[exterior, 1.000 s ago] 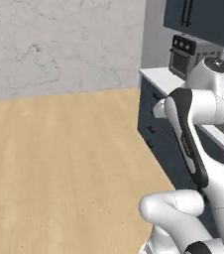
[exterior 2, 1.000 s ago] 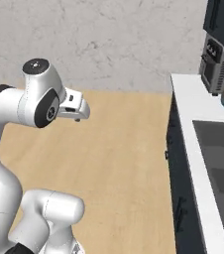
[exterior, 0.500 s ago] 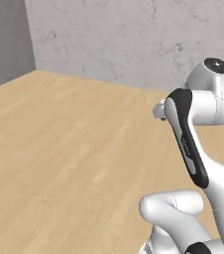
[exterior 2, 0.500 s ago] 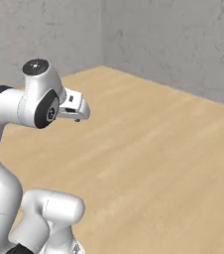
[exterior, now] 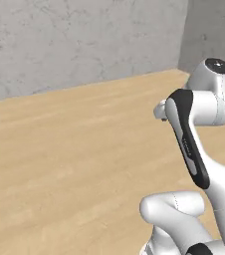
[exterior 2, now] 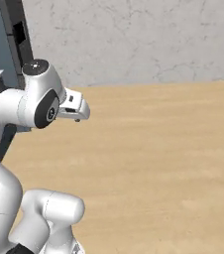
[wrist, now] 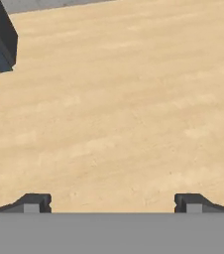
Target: Navigate to the electric kettle.
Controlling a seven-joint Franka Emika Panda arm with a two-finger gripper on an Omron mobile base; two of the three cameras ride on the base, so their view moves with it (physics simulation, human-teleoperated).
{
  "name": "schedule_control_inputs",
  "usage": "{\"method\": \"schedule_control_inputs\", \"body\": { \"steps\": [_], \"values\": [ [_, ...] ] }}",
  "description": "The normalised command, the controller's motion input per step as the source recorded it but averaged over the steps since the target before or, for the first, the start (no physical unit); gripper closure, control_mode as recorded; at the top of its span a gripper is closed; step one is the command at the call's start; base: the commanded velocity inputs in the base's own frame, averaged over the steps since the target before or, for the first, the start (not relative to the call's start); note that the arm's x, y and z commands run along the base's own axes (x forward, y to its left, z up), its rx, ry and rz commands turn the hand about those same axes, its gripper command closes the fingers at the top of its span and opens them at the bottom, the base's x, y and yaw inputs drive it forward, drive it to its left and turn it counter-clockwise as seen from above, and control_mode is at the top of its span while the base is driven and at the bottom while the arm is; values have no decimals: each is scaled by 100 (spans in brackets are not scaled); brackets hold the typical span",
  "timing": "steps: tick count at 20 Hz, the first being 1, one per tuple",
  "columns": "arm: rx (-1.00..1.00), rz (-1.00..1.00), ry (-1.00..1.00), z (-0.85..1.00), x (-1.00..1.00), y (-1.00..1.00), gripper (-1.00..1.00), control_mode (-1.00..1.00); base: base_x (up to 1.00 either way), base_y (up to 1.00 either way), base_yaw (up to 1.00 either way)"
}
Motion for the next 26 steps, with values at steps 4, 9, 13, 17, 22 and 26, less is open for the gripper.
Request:
{"method": "schedule_control_inputs", "body": {
  "steps": [4,9,13,17,22,26],
  "values": [
    [0,0,0,0,0,0,-100,100,0,0,100],
    [0,0,0,0,0,0,-100,100,-2,-1,87],
    [0,0,0,0,0,0,-100,100,-1,-4,11],
    [0,0,0,0,0,0,-100,100,71,-9,2],
    [0,0,0,0,0,0,-100,100,100,-7,5],
    [0,0,0,0,0,0,-100,100,100,0,9]
  ]
}}
